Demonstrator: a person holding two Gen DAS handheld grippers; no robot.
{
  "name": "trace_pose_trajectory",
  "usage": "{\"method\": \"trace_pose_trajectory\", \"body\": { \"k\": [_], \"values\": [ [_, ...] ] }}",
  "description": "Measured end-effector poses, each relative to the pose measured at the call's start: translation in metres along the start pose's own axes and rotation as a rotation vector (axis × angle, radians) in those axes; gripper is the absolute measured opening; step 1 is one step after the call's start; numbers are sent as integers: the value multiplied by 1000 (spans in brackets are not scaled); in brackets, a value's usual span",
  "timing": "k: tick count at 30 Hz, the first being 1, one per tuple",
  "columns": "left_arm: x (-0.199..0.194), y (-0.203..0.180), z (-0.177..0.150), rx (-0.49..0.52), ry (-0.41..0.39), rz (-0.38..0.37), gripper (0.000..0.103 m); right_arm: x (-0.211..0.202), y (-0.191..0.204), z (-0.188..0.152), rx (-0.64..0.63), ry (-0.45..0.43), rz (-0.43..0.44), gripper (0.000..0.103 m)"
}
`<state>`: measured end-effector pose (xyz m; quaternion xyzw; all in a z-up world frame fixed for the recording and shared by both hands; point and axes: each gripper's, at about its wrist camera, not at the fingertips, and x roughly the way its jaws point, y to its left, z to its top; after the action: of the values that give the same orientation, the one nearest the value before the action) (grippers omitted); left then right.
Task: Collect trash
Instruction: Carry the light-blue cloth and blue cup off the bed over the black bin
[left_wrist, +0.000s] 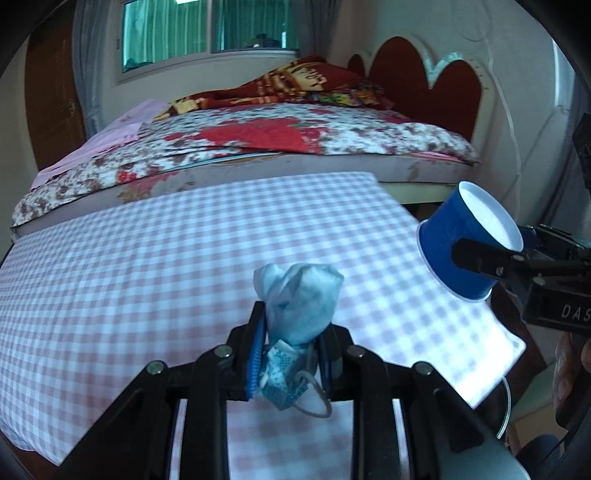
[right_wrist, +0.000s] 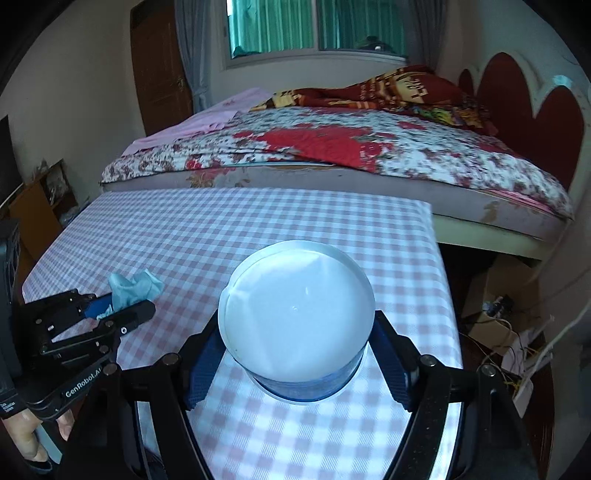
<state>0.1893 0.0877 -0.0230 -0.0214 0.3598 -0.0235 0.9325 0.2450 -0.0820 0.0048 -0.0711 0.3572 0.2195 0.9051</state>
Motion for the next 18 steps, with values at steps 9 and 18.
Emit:
{"method": "trace_pose_trajectory", "body": {
  "k": [9,18],
  "values": [
    [-22,-55,-12,76,-17,-73,26,-60,-34,-39,43,-32,-60,76],
    [-37,-118,-32,158,-17,-166,26,-107,-66,-77,97,-45,-116,76]
  ]
}}
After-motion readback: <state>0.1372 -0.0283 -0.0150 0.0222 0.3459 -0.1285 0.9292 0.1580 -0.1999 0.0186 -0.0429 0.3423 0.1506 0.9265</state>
